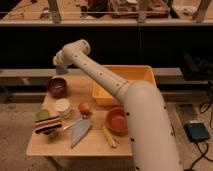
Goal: Wipe purple bowl with sponge
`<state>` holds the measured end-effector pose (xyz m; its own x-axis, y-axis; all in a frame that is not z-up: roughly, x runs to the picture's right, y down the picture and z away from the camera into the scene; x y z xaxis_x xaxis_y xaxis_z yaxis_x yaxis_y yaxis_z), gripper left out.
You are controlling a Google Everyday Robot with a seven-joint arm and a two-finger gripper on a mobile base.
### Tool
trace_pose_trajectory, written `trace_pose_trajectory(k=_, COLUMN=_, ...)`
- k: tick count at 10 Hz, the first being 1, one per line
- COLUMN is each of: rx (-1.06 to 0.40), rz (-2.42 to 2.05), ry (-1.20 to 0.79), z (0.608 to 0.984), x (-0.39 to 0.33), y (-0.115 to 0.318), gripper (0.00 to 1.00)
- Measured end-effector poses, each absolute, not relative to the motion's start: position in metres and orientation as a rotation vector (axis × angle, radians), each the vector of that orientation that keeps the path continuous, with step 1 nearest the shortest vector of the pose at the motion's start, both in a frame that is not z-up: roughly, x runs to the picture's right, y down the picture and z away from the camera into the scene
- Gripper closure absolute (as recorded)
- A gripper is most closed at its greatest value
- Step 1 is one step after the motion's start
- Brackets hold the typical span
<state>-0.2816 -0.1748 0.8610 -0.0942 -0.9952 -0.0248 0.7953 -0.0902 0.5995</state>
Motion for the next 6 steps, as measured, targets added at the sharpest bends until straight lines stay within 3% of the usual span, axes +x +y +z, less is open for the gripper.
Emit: trace_pose_trajectory(k=6, rx=0.481, rz=-1.713, ry=-0.588, z=0.882, x=-0.321, y=-0.133, gripper=1.0)
